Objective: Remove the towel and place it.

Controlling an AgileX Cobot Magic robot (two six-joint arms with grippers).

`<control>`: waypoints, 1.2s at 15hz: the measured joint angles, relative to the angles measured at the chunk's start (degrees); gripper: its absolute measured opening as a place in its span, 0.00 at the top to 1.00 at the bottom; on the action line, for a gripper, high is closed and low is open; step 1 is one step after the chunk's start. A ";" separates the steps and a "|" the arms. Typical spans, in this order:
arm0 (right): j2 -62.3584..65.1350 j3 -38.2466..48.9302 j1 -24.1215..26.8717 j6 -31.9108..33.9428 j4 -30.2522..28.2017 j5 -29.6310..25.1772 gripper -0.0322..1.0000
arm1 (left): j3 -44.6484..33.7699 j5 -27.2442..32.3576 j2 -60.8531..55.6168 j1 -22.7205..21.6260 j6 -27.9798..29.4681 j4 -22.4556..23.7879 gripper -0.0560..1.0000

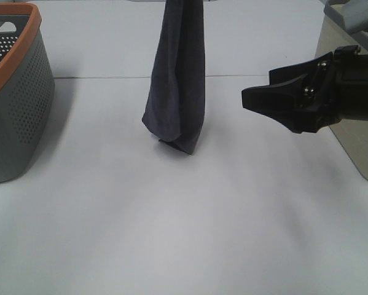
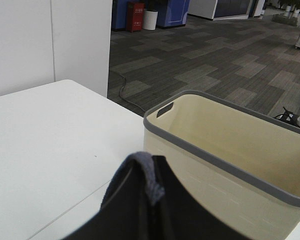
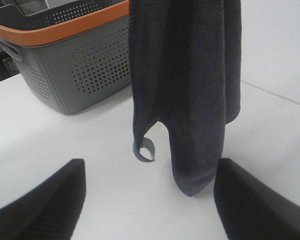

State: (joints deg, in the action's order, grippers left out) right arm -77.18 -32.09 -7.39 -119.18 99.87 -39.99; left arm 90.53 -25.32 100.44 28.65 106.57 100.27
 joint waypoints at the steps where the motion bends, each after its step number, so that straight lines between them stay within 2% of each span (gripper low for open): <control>1: -1.20 -0.40 -2.29 0.00 -0.06 1.38 0.28 | 0.00 2.12 0.00 1.78 0.00 -0.06 0.95; 3: -3.67 -2.69 -9.00 -1.09 -0.11 10.08 0.28 | 0.00 6.65 0.00 4.07 0.00 -0.06 0.95; 4: -3.67 -2.69 -9.00 -1.09 -0.11 10.08 0.28 | 0.00 6.65 0.00 4.07 0.00 -0.06 0.95; 5: -7.56 -6.02 -12.55 -1.55 -0.29 18.33 0.28 | 0.00 7.45 0.00 4.87 0.00 -0.11 0.95; 7: -11.69 -8.82 -12.95 -1.55 -0.11 17.99 0.28 | 0.00 7.39 0.00 5.10 0.00 -0.11 0.95; 13: -22.06 -13.81 -13.18 0.00 -0.06 10.26 0.29 | 0.00 7.33 0.00 5.10 0.00 -0.11 0.95; 16: -25.32 -16.33 -13.92 0.06 0.06 10.08 0.30 | 0.00 7.05 0.00 5.10 0.00 -0.11 0.95; 18: -28.13 -18.62 -16.04 0.06 0.06 12.09 0.30 | 0.00 6.19 0.00 5.10 0.00 -0.11 0.95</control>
State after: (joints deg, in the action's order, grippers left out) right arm -105.31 -50.71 -23.43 -119.12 99.92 -27.90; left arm 90.53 -19.14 100.44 33.75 106.57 100.15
